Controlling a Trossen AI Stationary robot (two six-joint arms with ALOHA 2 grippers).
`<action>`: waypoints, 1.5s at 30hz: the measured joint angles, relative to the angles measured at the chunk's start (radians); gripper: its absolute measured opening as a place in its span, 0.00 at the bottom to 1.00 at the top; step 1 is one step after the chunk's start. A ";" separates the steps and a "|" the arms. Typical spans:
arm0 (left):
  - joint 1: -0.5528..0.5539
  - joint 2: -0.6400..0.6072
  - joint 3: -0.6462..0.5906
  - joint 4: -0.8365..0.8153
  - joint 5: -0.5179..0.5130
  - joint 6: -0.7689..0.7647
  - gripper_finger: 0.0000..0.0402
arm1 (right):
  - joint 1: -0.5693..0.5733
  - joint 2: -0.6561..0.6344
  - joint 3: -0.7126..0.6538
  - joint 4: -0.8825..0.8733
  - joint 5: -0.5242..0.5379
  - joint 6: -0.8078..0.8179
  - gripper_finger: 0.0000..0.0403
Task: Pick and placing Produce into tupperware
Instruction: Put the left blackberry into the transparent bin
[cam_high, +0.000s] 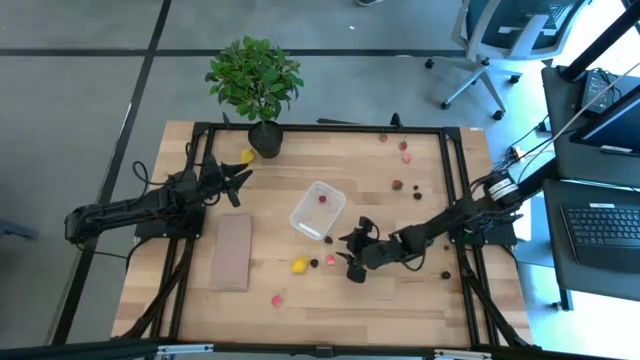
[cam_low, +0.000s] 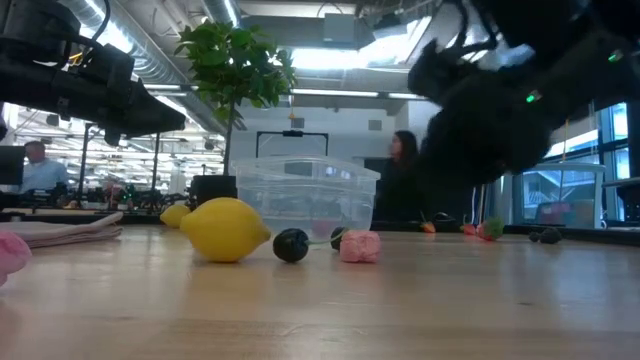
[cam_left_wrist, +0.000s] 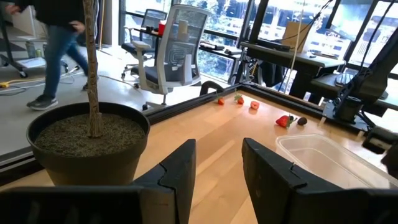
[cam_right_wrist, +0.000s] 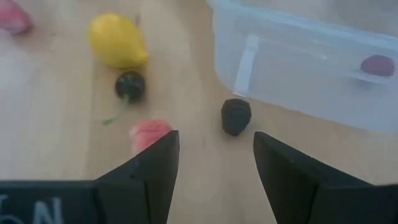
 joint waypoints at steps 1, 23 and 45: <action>0.000 0.000 0.000 0.000 0.000 0.000 0.31 | -0.006 0.013 0.008 0.000 0.001 0.000 0.52; 0.000 0.000 0.000 0.000 0.000 0.000 0.31 | -0.160 0.113 0.070 0.001 -0.172 -0.023 0.52; 0.000 0.000 0.000 0.000 0.000 0.000 0.31 | -0.184 0.145 0.071 0.048 -0.243 -0.052 0.23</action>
